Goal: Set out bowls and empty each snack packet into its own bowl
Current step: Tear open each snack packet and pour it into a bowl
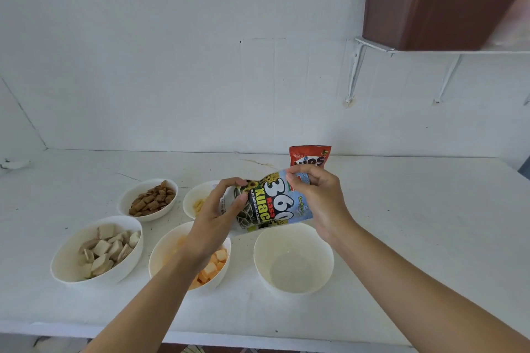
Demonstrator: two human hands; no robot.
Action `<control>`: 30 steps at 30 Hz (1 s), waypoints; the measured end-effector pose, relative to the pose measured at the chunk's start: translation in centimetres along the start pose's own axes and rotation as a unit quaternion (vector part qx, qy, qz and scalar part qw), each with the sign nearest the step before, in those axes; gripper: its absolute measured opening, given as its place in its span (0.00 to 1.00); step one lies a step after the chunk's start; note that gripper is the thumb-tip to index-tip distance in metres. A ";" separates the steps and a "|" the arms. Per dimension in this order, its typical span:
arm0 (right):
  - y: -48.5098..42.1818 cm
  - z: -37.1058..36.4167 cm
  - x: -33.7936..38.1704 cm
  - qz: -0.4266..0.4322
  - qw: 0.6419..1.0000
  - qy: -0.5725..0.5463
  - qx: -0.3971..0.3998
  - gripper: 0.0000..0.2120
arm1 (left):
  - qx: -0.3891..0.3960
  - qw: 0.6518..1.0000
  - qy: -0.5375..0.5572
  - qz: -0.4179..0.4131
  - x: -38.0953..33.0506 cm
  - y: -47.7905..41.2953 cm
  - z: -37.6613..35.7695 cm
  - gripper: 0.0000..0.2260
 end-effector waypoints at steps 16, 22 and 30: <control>1.3 -0.3 -2.4 -0.003 0.995 0.061 0.082 0.06 | 0.050 0.990 -0.127 -0.038 -1.3 -0.6 4.1 0.10; 1.5 -0.1 -4.2 -0.047 0.994 0.036 0.091 0.05 | 0.074 0.972 -0.213 -0.062 -1.3 -0.3 4.3 0.07; 2.2 0.0 -5.9 -0.084 0.993 0.036 0.078 0.04 | 0.069 0.968 -0.238 -0.045 -0.4 0.4 3.7 0.08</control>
Point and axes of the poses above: each hand's wrist, its own y-axis away from the middle knuckle, its own z-axis out of the back of the hand, x = y × z, the point moved 5 cm from there along -y, towards the middle knuckle, and after that the axes turned 15 degrees about -z, right-handed, at the moved point
